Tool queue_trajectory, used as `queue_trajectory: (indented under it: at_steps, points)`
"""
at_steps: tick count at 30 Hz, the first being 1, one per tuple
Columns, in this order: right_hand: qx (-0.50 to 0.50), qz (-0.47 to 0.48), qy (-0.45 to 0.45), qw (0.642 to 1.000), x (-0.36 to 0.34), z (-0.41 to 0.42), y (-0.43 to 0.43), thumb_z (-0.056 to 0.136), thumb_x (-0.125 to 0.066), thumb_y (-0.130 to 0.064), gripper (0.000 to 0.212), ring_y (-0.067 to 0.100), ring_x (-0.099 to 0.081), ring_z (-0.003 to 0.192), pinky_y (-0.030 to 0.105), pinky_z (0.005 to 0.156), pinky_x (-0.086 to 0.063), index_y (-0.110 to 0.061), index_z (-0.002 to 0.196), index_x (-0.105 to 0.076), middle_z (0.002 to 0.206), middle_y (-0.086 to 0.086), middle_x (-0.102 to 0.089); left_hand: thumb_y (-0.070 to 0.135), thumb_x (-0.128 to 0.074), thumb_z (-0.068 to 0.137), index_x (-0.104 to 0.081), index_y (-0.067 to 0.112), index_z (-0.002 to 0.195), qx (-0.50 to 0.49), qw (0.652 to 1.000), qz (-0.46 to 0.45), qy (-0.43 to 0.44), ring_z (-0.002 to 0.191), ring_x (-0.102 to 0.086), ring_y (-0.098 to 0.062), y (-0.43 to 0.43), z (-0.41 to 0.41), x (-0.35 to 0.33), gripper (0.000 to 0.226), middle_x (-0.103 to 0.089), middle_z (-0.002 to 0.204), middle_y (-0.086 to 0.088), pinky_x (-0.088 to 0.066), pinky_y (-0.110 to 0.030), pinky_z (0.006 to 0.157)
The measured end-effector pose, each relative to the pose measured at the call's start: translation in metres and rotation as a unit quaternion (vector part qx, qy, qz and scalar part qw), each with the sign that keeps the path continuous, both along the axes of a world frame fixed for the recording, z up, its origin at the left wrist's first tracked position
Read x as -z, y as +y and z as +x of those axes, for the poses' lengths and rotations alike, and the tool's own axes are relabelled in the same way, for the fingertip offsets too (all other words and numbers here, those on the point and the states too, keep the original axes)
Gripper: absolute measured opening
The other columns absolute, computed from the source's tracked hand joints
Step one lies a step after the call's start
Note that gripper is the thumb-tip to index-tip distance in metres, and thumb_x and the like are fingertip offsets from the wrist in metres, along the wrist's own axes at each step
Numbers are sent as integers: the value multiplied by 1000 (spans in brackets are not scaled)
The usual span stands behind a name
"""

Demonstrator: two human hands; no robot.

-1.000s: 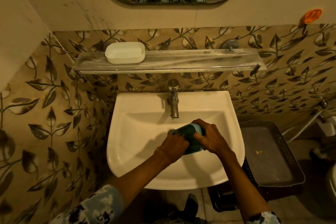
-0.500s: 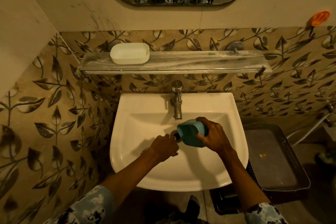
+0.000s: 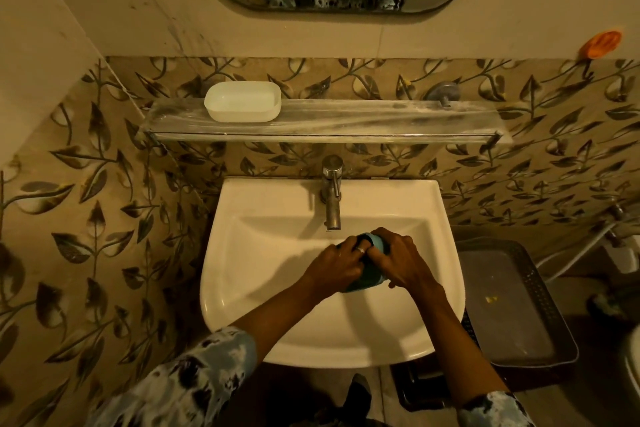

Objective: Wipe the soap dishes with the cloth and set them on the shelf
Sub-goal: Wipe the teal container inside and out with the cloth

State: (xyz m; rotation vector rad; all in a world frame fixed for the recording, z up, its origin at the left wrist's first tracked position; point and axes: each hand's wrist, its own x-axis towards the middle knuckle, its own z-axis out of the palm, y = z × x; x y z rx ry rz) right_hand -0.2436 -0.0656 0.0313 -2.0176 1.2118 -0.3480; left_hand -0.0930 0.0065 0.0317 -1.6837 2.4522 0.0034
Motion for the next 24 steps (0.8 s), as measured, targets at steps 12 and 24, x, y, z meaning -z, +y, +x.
queue_trajectory:
  at_steps: [12,24]
  points:
    - [-51,-72,22,996,-37,11,-25,75,-41,-66,71,22,-63,87,33,75,-57,-12,117,-60,101,9,-69,37,-78,72,-71,24,97,-247,968,-33,14,76,-63,-9,3,-11,2,30,-68,103,2,-48,-17,53]
    - [1,-166,-74,983,-6,-16,-2,78,-45,-54,60,26,-69,81,32,74,-55,-11,114,-63,94,13,-72,18,-53,90,-58,5,115,-345,839,333,257,89,-59,-25,-22,-37,13,29,-54,92,-10,-46,-30,70]
